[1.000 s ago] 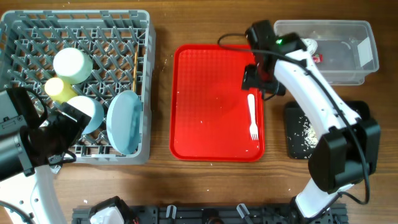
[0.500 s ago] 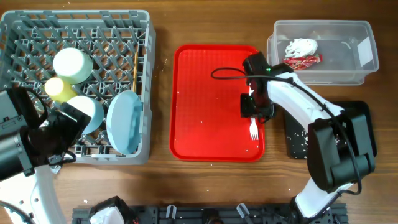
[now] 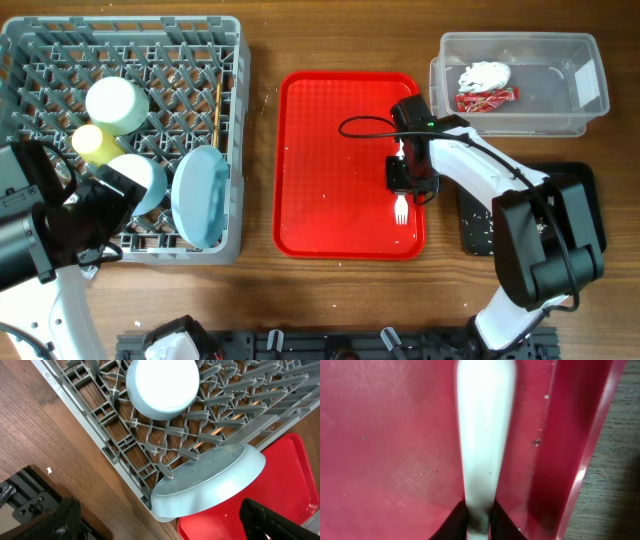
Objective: Sort waste into correct bins and load items into the dishwasher rack
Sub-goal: 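Carry the fork left and drop it into the rack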
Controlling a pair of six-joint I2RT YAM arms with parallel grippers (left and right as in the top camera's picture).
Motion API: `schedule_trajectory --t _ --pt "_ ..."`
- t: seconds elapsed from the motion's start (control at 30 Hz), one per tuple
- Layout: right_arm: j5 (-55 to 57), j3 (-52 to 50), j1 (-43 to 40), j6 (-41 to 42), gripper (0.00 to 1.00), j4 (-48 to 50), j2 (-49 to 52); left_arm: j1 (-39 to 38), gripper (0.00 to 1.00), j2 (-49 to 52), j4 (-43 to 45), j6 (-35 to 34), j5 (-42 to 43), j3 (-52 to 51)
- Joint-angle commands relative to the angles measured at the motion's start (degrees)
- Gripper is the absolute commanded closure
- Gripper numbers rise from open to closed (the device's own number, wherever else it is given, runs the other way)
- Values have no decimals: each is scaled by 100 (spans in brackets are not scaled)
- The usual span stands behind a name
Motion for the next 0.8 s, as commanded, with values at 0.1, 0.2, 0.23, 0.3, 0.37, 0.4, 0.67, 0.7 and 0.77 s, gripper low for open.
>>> schedule_trajectory --t 0.1,0.2,0.23,0.3,0.37,0.4,0.67,0.7,0.77 --pt "-710 492 9 264 95 -190 74 24 0 22 -2 -81 -116 -11" --pt "-1309 1285 9 284 96 -251 74 24 0 22 -2 -81 -116 -11" --pt "-1482 1484 9 361 96 -186 74 24 0 22 -2 -81 -116 -11" --pt "-2031 1862 9 645 96 236 74 24 0 22 -2 -81 -116 -11" --pt "-2629 2013 11 1113 96 1036 74 24 0 22 -4 -81 -116 -11" --pt "-2953 2017 42 1628 96 1738 74 24 0 22 -4 -81 -116 -11" --pt "-2201 2015 852 3790 96 4780 122 24 0 22 -4 -81 -114 -13" --pt "-2017 2015 1005 3919 96 4970 166 24 0 22 -4 -81 -116 -11" --pt "-1738 2015 1300 4072 96 5333 286 24 0 22 -4 -83 -116 -11"
